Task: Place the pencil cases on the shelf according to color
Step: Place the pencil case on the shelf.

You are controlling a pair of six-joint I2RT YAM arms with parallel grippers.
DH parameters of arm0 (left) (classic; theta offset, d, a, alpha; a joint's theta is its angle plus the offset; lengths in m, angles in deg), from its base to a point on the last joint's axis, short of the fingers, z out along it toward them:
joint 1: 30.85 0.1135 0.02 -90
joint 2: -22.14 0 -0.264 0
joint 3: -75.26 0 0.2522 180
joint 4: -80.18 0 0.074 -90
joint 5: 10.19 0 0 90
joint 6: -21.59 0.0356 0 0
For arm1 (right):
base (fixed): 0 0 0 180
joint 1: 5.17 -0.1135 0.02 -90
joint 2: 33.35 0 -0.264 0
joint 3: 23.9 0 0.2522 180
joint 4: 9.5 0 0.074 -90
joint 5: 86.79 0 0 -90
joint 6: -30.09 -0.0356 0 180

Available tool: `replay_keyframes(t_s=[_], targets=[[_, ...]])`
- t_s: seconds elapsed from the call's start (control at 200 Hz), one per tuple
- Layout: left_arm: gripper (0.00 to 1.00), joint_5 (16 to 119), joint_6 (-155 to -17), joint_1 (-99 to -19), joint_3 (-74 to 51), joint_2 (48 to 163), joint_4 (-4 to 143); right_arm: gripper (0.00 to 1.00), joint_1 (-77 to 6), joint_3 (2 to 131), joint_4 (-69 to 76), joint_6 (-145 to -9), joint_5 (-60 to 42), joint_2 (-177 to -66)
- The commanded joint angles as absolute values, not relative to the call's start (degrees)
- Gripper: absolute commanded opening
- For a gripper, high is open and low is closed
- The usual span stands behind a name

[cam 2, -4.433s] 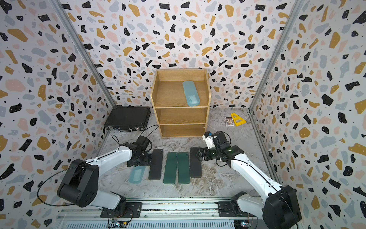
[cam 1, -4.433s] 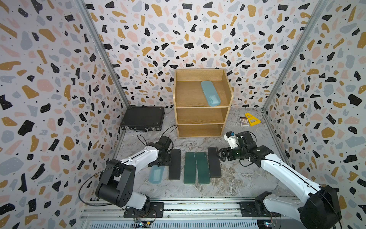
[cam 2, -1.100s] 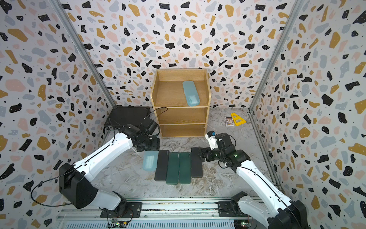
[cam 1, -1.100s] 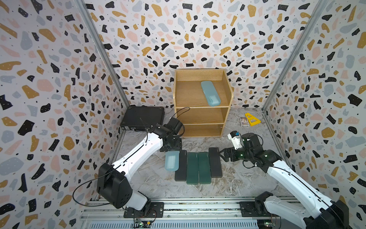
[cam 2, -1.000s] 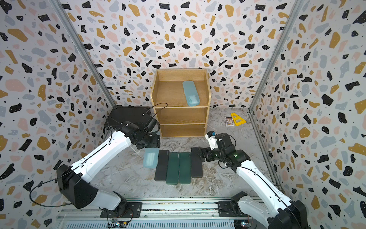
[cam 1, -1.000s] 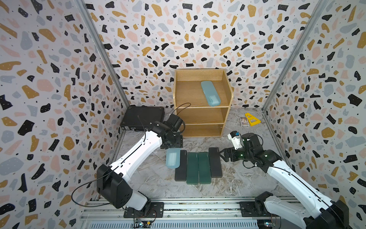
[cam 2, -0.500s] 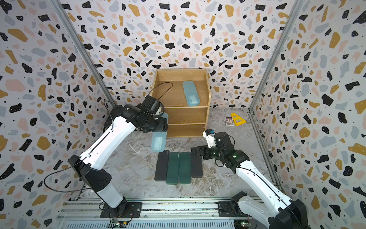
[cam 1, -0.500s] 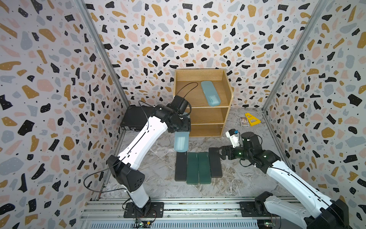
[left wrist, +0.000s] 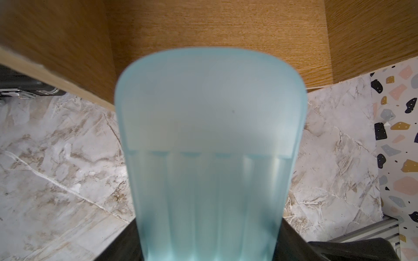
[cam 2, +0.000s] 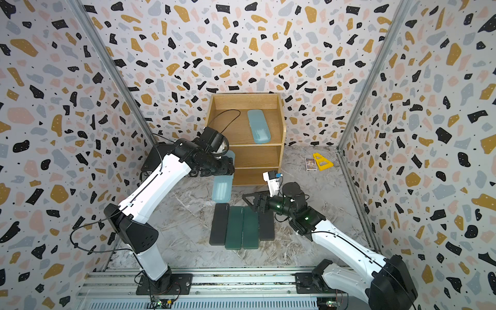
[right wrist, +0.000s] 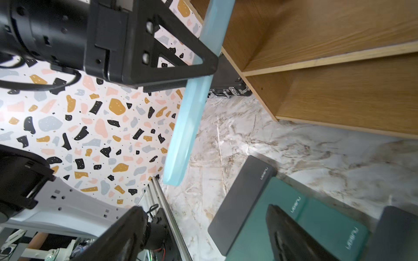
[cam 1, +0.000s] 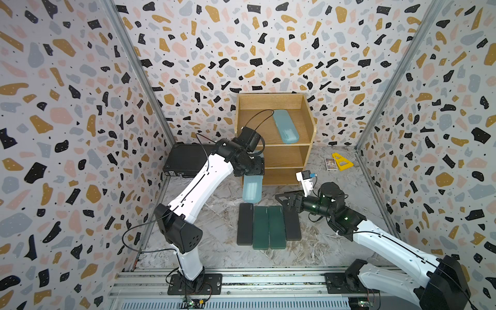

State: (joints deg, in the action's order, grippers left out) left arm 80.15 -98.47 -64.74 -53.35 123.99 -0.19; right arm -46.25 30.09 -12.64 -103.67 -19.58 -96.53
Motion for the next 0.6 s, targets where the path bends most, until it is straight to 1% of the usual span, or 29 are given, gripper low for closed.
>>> replay_keyframes(t_s=[0.0, 0.175, 0.38, 0.521, 0.596], targets=[[0.00, 79.81, -99.41, -65.17, -52.41, 122.99, 3.18, 0.91, -49.49, 32.91, -17.96, -105.19, -15.34, -99.09], [0.00, 80.16, -99.79, -65.53, -51.62, 123.23, 4.71, 0.91, -53.76, 35.93, -17.74, -103.58, -10.46, -103.28], [0.00, 80.16, -99.74, -65.74, -51.35, 123.22, 5.15, 0.87, -55.16, 38.91, -17.80, -102.71, -6.96, -106.41], [0.00, 79.76, -99.88, -66.18, -52.15, 123.60, 5.37, 0.81, -55.18, 40.43, -18.15, -101.95, -4.95, -108.51], [0.00, 79.81, -99.80, -66.36, -52.88, 124.08, 5.00, 0.75, -55.18, 41.32, -17.97, -101.41, -4.13, -109.64]])
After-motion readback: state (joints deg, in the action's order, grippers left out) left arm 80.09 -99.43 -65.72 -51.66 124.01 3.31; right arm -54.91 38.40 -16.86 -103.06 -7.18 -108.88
